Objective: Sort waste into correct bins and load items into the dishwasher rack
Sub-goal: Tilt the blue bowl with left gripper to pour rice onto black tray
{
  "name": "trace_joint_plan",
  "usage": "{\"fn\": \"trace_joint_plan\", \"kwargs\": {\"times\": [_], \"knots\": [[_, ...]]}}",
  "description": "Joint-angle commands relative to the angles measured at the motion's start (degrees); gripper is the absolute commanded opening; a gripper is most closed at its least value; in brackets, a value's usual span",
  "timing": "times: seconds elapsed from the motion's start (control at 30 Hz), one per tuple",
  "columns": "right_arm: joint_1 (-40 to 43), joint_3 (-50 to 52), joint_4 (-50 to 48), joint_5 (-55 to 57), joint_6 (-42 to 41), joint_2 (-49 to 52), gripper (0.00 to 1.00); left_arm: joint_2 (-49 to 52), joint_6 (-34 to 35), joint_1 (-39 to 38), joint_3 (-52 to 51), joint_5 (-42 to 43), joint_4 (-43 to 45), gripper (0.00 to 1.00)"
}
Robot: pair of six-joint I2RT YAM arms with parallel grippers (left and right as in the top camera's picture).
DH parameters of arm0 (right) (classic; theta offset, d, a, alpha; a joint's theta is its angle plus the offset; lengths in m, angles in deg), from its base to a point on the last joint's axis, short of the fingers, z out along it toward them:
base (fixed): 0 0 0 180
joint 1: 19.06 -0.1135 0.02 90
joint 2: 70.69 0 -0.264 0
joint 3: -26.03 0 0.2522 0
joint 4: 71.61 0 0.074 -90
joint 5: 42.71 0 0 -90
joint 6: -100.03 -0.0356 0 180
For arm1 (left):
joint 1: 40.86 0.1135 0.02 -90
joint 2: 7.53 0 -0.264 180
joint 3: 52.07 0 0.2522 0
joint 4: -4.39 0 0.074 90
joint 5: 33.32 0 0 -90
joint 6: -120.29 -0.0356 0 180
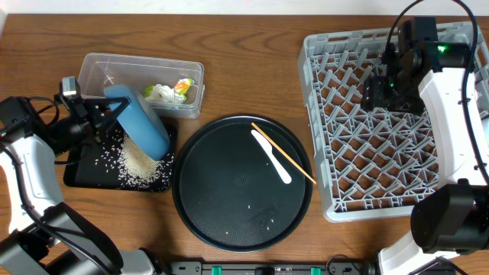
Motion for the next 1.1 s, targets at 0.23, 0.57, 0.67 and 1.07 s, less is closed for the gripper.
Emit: {"fn": "trace_joint_plan", "kwargs": {"times": [0.23,0.57,0.67,1.07], "knots": [[0.7,0.1,0.0,1.1,-0.3,-1.0,0.75,0.0,3.4,0.9,-0.1,-2.0,-0.5,0.06],[0.7,0.1,0.2,1.5,-0.1,-1.0,0.76,-0.8,0.5,1.3,0.1,3.7,-3.0,0.06],[0.7,0.1,-0.2,1.5,-0.1,-1.0,0.76,-0.8,-0.1,1.6,0.0,3.5,-3.8,0.06],[0.7,0.1,0.0,1.5,-0.1,-1.0,0.76,-0.7,-0.9,1.6,0.0,-5.0,-5.1,0.06]]}}
